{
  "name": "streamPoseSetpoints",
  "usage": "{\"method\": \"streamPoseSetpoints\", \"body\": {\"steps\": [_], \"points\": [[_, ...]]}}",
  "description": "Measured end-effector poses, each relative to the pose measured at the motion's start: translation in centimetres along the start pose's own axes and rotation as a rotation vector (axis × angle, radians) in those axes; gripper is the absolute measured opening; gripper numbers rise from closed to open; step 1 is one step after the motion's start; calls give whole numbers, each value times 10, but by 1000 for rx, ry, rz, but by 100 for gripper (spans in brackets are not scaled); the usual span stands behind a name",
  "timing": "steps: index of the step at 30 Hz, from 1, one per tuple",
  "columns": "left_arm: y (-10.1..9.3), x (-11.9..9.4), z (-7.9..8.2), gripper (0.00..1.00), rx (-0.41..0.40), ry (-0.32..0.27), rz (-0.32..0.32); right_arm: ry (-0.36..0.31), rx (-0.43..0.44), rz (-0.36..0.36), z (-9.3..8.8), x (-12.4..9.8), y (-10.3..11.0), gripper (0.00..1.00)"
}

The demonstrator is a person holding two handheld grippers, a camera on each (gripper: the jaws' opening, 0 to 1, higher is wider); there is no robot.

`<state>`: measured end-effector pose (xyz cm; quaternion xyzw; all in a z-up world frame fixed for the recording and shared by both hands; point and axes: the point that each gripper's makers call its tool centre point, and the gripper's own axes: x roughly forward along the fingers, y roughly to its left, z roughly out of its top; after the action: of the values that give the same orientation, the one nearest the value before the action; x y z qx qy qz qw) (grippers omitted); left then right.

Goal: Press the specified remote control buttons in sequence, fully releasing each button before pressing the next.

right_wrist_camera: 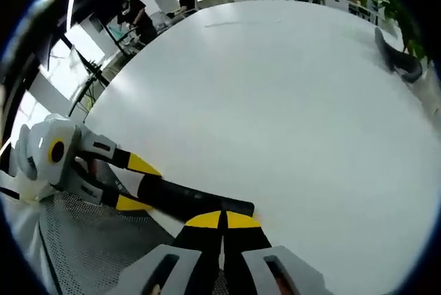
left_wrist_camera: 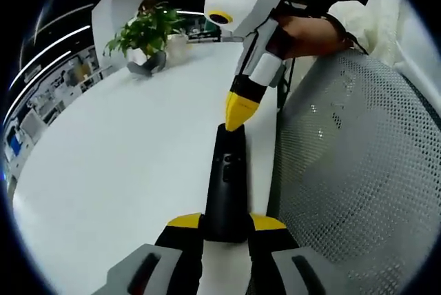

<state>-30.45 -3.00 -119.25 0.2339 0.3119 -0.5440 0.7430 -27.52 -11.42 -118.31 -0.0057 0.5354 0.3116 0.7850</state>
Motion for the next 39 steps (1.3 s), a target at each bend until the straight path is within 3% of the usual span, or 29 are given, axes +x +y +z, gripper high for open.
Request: {"method": "streamPoseSetpoints", "body": {"steps": [8,14,26,30,39], "points": [[0,0,0,25,-4,0,1,-17,45,12,-1,0,-1,0],[0,1,0,25,-11,-2,1,-11,7,-3,-1,1,0,0],[-2,2,0,24,-4,-8,-10,4,20,6,-2,-1,1,0],[-6,2,1,24,9,-12,-24,-11,43,50,1,-2,8,0],[-7,2,2,24,19,-14,-37,52,65,62,-8,2,10,0]]}}
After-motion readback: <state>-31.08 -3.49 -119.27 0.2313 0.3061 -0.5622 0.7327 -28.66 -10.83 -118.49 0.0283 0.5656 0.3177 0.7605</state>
